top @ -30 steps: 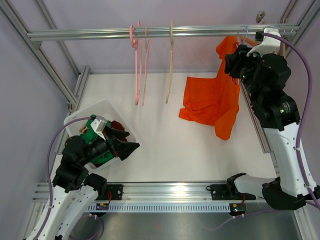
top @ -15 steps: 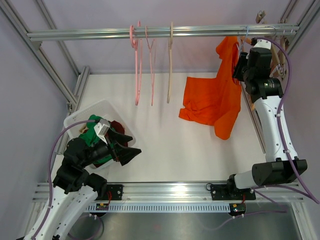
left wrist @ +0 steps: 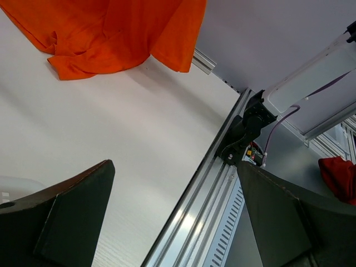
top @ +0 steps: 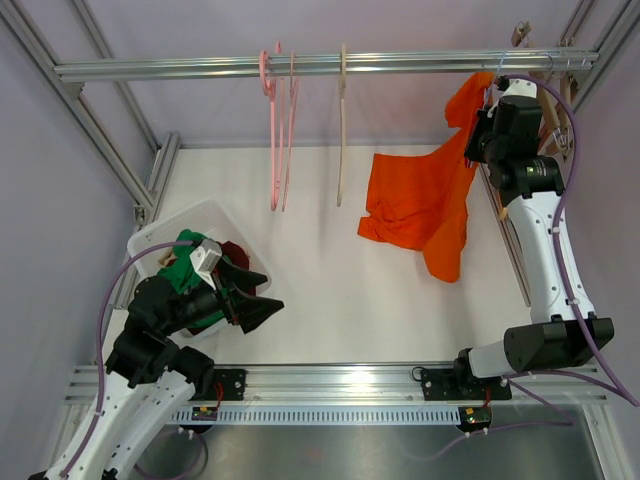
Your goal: Remove the t-shirt from the hanger
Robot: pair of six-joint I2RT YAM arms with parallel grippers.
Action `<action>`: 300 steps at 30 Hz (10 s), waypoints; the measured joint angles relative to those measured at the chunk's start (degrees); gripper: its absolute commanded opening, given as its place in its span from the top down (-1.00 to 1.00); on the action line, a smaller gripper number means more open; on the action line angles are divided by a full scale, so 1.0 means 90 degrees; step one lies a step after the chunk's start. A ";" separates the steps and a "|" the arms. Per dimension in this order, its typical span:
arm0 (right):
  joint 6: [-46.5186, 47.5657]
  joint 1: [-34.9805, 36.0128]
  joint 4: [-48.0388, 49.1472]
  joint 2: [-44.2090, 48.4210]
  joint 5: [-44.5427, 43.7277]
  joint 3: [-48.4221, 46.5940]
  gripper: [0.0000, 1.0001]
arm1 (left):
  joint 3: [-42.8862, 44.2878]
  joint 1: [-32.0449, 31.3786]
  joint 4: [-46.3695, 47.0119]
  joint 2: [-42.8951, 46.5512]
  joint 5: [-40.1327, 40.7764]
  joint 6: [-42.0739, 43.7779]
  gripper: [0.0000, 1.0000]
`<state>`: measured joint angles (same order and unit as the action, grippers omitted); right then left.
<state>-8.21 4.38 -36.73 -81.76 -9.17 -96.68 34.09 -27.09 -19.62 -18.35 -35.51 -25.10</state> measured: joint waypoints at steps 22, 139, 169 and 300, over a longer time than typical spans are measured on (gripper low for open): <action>-0.0078 0.0644 0.0192 0.1627 0.0019 0.0809 1.00 | 0.2256 -0.1984 0.0716 -0.1795 0.0814 -0.0520 -0.97; -0.2322 0.2431 -0.4097 0.7242 0.1557 -0.0818 1.00 | 0.9896 -0.5663 0.1440 -0.7689 0.6688 0.4464 1.00; -0.1700 0.2431 -0.3451 0.6759 0.1015 0.0877 1.00 | 0.5464 -0.3371 0.2574 -0.3917 0.9775 0.7907 1.00; -0.1800 0.0964 0.0209 0.8179 0.1236 0.4600 -0.99 | 0.1749 0.0624 -0.1870 0.0449 0.2433 -0.0306 -0.98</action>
<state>-24.40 13.06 -34.85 -8.14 1.96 -55.29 49.82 -21.47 -36.45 -14.31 -13.61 -27.86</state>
